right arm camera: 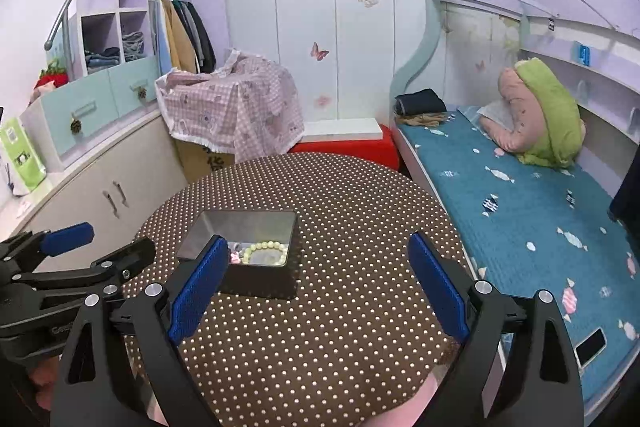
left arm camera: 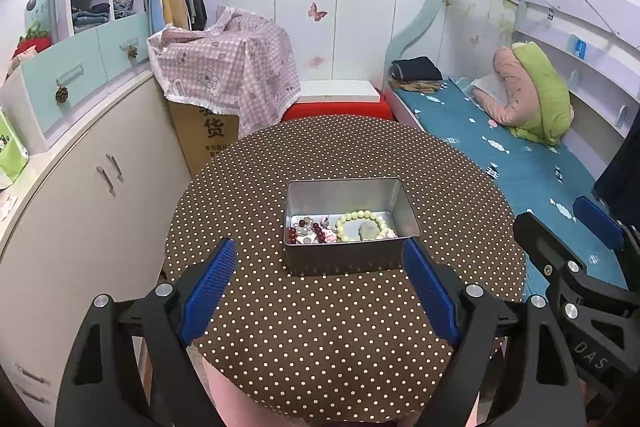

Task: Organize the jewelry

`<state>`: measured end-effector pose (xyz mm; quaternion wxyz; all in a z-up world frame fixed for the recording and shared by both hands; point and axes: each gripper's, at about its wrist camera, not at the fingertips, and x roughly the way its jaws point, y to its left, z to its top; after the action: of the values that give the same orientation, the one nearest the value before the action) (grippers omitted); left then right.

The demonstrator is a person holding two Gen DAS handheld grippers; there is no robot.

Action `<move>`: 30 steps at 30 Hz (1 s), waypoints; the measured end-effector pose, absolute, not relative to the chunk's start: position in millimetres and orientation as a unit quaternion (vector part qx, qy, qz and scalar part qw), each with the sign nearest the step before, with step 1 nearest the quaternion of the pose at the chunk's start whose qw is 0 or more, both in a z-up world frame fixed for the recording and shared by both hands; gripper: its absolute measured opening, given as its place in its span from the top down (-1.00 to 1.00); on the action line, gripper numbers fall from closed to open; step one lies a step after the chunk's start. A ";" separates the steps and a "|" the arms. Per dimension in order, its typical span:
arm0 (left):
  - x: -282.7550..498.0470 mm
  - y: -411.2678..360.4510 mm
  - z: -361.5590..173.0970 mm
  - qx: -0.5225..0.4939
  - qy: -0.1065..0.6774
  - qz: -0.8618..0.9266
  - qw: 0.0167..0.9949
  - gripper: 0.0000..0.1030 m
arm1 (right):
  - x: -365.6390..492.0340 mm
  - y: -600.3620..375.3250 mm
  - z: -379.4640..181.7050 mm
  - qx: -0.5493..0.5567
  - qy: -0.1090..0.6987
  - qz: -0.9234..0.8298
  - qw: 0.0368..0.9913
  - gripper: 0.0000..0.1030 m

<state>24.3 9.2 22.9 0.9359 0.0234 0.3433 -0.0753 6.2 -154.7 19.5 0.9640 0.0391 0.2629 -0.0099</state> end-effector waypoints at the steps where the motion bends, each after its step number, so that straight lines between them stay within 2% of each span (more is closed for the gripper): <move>1: 23.9 8.7 23.2 0.024 0.343 -0.074 0.936 -0.60 | 7.2 -155.1 19.3 0.039 0.264 -0.010 0.964 -0.71; 30: 19.5 4.6 25.6 0.031 0.342 -0.063 0.937 -0.60 | 11.8 -157.8 9.6 0.042 0.276 -0.016 0.960 -0.71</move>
<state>19.5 4.6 25.6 0.9369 0.0308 0.3424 -0.0632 11.8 -157.8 9.6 0.9601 0.0417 0.2762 -0.0162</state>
